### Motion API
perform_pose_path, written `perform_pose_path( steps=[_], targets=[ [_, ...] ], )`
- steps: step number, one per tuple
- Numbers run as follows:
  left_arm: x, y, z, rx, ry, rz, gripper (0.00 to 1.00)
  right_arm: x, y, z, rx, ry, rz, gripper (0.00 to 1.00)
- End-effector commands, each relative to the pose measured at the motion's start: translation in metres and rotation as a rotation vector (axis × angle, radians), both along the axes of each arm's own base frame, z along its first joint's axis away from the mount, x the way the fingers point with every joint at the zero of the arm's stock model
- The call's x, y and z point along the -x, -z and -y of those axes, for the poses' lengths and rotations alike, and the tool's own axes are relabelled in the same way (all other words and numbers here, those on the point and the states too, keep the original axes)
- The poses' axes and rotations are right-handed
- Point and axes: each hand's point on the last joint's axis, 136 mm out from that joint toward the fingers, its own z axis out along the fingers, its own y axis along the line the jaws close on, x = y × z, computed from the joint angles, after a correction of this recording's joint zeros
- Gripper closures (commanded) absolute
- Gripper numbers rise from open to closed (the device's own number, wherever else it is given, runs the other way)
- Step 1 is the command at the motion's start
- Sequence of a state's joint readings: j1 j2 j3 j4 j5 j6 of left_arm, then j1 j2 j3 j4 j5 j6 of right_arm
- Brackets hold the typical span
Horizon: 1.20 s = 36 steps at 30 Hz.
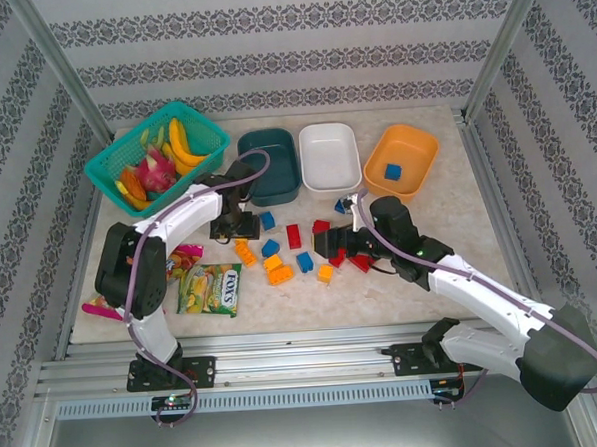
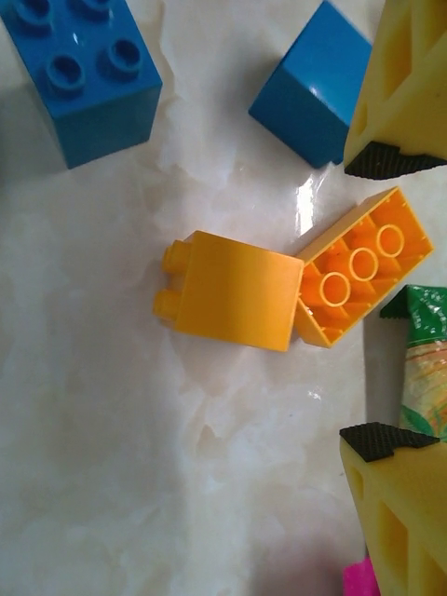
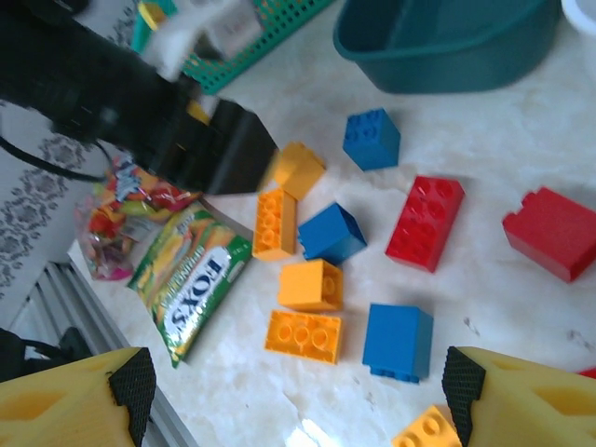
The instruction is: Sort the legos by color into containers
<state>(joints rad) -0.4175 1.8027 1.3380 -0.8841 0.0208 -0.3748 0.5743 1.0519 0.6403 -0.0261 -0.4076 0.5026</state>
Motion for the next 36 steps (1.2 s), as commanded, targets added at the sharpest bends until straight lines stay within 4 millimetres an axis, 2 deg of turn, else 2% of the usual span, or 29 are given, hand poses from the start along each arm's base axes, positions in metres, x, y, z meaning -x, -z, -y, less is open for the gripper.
perform_pose_path(
  steps=[1,6,9,13,18,21,23,26,29,32,36],
  targets=[
    [-0.013,0.007,-0.004,-0.051,0.084,-0.006,0.32,0.0,-0.015,-0.012,-0.051,-0.031,0.022,0.18],
    [-0.023,0.022,-0.005,-0.049,0.078,-0.024,0.33,-0.002,-0.016,-0.017,-0.049,-0.04,0.018,0.18],
    [-0.027,0.03,-0.005,-0.057,0.081,-0.036,0.38,-0.002,-0.013,-0.019,-0.042,-0.048,0.004,0.19],
    [-0.03,0.036,-0.004,-0.059,0.082,-0.041,0.49,-0.004,-0.014,-0.019,-0.034,-0.043,0.008,0.2],
    [-0.033,0.034,-0.003,-0.053,0.078,-0.02,0.66,-0.005,-0.012,-0.018,-0.025,-0.039,0.006,0.2],
    [-0.034,0.028,-0.005,-0.062,0.069,0.0,0.71,-0.005,-0.014,-0.019,-0.022,-0.041,0.012,0.21],
    [-0.035,0.013,-0.008,-0.07,0.055,0.021,0.72,-0.008,-0.021,-0.018,-0.014,-0.032,0.031,0.21],
    [-0.04,-0.029,-0.01,-0.061,0.019,0.089,0.72,-0.016,-0.038,-0.014,-0.007,0.003,0.074,0.21],
    [-0.052,-0.068,-0.001,-0.009,0.008,0.14,0.72,-0.031,-0.06,-0.009,-0.003,0.071,0.129,0.21],
    [-0.072,-0.084,0.016,0.05,0.004,0.158,0.72,-0.048,-0.071,-0.003,0.016,0.148,0.163,0.21],
    [-0.114,-0.088,0.031,0.064,-0.012,0.195,0.72,-0.07,-0.083,0.005,0.024,0.239,0.181,0.21]
  ],
)
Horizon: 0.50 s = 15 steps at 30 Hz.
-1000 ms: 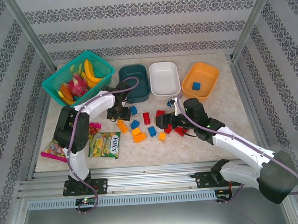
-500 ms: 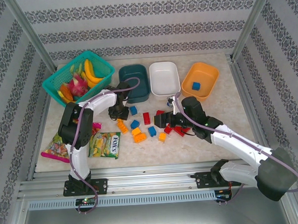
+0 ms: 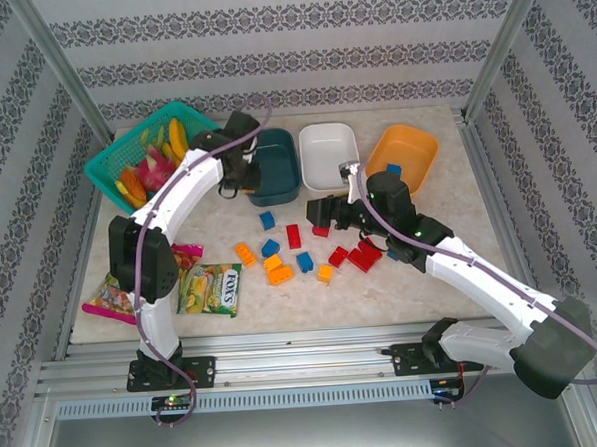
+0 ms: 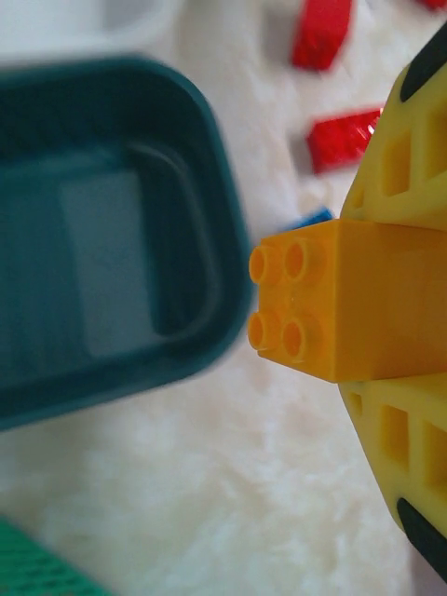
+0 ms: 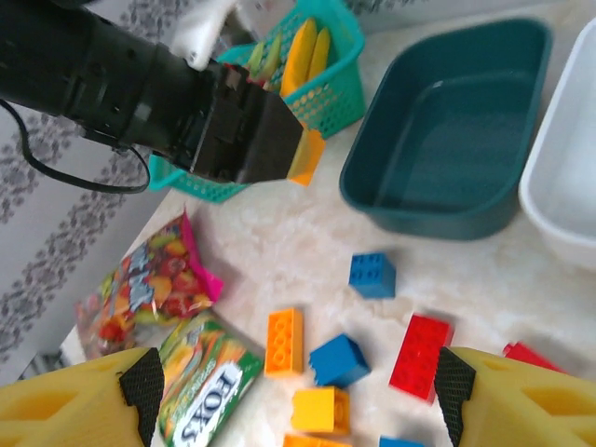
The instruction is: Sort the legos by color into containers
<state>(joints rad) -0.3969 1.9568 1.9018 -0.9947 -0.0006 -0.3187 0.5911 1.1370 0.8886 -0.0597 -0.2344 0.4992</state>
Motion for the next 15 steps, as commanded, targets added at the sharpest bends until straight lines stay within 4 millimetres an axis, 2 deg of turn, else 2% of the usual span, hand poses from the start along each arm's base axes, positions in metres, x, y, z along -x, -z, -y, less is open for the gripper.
perform_pose_path(
  steps=[1,4,8,11,15],
  targets=[
    [-0.019,0.028,0.001,-0.013,-0.046,-0.09,0.72,-0.026,-0.012,0.014,0.017,0.125,0.026,0.21],
    [-0.053,0.031,0.008,0.017,-0.07,-0.056,0.71,-0.038,-0.02,0.022,0.004,0.176,0.024,0.21],
    [-0.091,0.051,0.016,0.06,-0.083,-0.021,0.7,-0.046,-0.014,0.033,0.027,0.225,-0.006,0.21],
    [-0.106,0.073,0.019,0.104,-0.101,-0.029,0.68,-0.048,-0.006,0.045,0.039,0.268,-0.035,0.21],
    [-0.113,0.1,0.024,0.147,-0.113,-0.062,0.65,-0.046,0.006,0.059,0.055,0.309,-0.087,0.21]
  ],
)
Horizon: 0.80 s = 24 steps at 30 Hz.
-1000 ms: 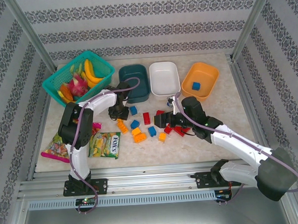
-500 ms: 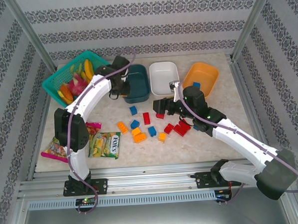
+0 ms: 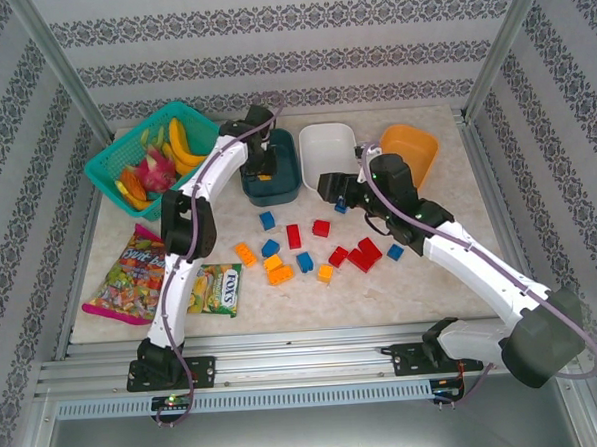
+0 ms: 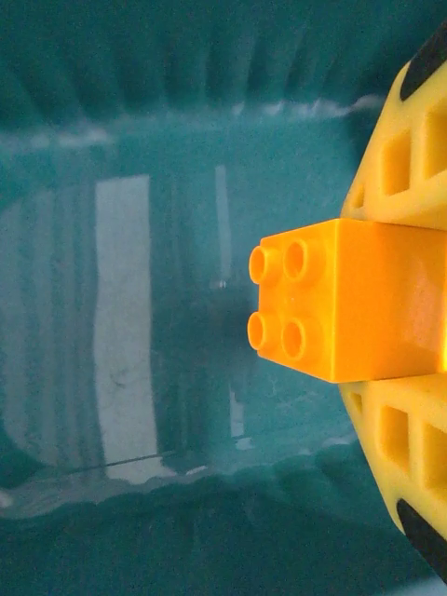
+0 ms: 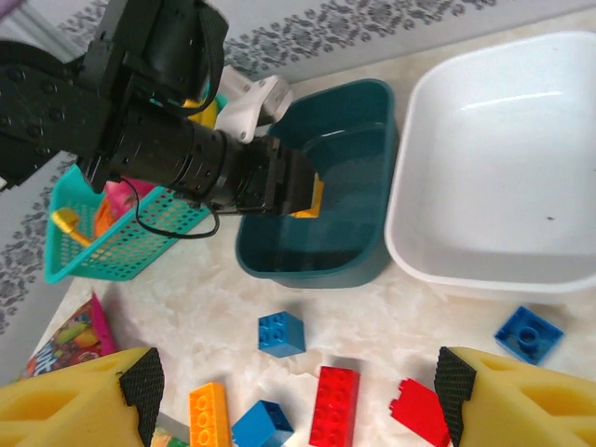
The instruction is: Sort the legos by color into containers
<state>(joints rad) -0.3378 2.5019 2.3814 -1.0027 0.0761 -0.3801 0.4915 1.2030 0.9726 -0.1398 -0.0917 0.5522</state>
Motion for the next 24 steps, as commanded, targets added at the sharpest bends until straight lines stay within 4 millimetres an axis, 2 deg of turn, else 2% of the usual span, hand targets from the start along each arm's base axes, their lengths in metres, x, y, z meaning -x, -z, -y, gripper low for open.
perform_pose_path(
  steps=[1,4,8,12,15,19,23,24],
  targets=[
    [-0.015,-0.005,0.007,0.094,-0.028,0.031,0.63,0.002,0.006,0.018,0.018,0.071,-0.045,0.21],
    [-0.013,0.004,0.01,0.107,-0.022,0.006,0.58,0.006,0.018,0.03,0.056,0.106,-0.085,0.21],
    [-0.011,0.008,0.01,0.133,-0.028,-0.017,0.47,0.015,0.039,0.053,0.143,0.166,-0.177,0.21],
    [-0.012,-0.006,0.011,0.156,-0.028,0.002,0.39,0.025,0.052,0.067,0.232,0.179,-0.232,0.22],
    [-0.015,-0.04,0.013,0.192,-0.043,0.058,0.38,0.035,0.063,0.08,0.308,0.179,-0.285,0.24],
    [-0.01,-0.107,0.021,0.294,-0.062,0.155,0.35,0.048,0.085,0.096,0.427,0.151,-0.397,0.27],
    [0.014,-0.168,0.029,0.441,-0.064,0.248,0.32,0.055,0.111,0.103,0.508,0.105,-0.54,0.27],
    [0.024,-0.176,0.03,0.474,-0.065,0.26,0.31,0.054,0.117,0.101,0.513,0.088,-0.559,0.27]
  ],
)
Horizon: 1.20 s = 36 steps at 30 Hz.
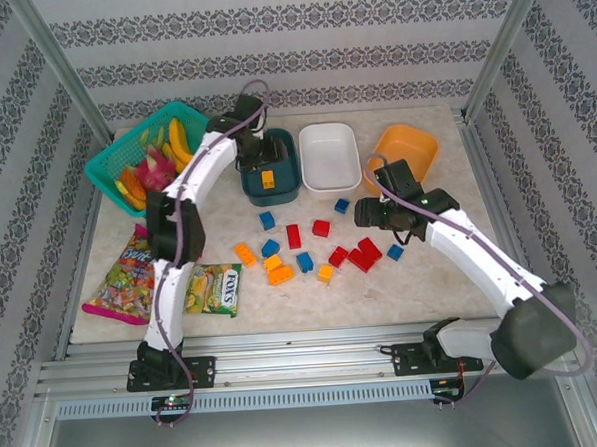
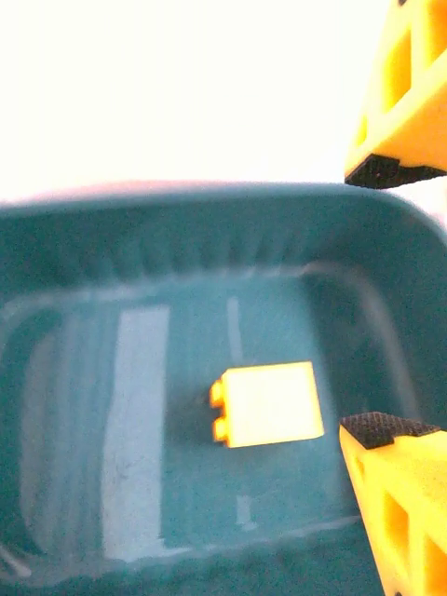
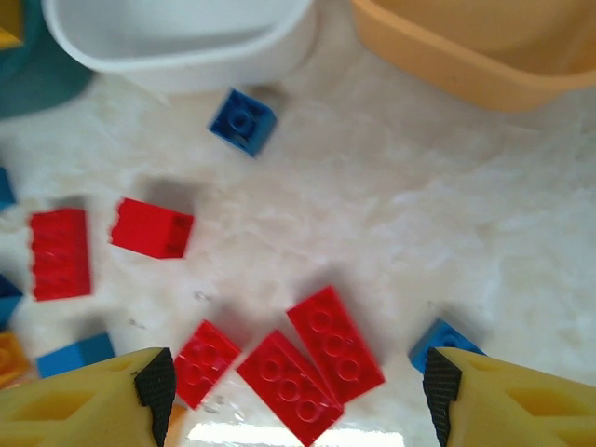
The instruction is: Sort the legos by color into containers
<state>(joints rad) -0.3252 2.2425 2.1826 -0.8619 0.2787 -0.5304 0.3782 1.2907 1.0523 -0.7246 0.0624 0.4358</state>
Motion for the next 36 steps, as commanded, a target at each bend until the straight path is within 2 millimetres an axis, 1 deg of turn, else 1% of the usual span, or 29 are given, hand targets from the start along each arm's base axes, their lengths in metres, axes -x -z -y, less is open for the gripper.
perform_pose_path(
  steps=[1,2,3,4,6,8,11,13,15,19,23,32,36],
  targets=[
    [0.02,-0.093,0.008,0.206,-0.027,0.18,0.3,0.013,0.024,0.007,0.066,-0.062,-0.151,0.26],
    [0.034,-0.097,0.009,0.228,-0.022,0.184,0.29,0.012,0.03,0.005,0.063,-0.076,-0.182,0.25],
    [0.048,-0.09,0.008,0.23,-0.021,0.166,0.29,0.011,0.036,0.003,0.062,-0.088,-0.211,0.24],
    [0.062,-0.088,0.006,0.239,-0.025,0.156,0.29,0.009,0.043,0.001,0.064,-0.103,-0.24,0.23],
    [0.088,-0.077,0.003,0.26,-0.037,0.123,0.29,0.006,0.057,-0.003,0.071,-0.125,-0.293,0.23],
    [0.113,-0.07,0.002,0.283,-0.045,0.104,0.3,0.001,0.068,-0.004,0.083,-0.134,-0.326,0.23],
    [0.144,-0.066,0.007,0.318,-0.032,0.102,0.29,-0.007,0.081,-0.006,0.097,-0.145,-0.342,0.24],
    [0.161,-0.068,0.013,0.34,-0.01,0.109,0.28,-0.01,0.09,-0.008,0.1,-0.155,-0.368,0.27],
    [0.175,-0.068,0.016,0.355,0.0,0.111,0.27,-0.01,0.099,-0.007,0.111,-0.16,-0.392,0.28],
    [0.189,-0.069,0.013,0.365,-0.006,0.112,0.27,-0.008,0.114,-0.003,0.122,-0.163,-0.428,0.32],
    [0.191,-0.073,0.011,0.368,-0.007,0.125,0.26,-0.009,0.123,-0.003,0.108,-0.163,-0.449,0.35],
    [0.186,-0.075,0.013,0.362,-0.002,0.131,0.26,-0.011,0.125,-0.005,0.095,-0.154,-0.455,0.36],
    [0.185,-0.074,0.014,0.362,-0.001,0.128,0.26,-0.013,0.115,-0.01,0.092,-0.166,-0.417,0.33]
  ],
)
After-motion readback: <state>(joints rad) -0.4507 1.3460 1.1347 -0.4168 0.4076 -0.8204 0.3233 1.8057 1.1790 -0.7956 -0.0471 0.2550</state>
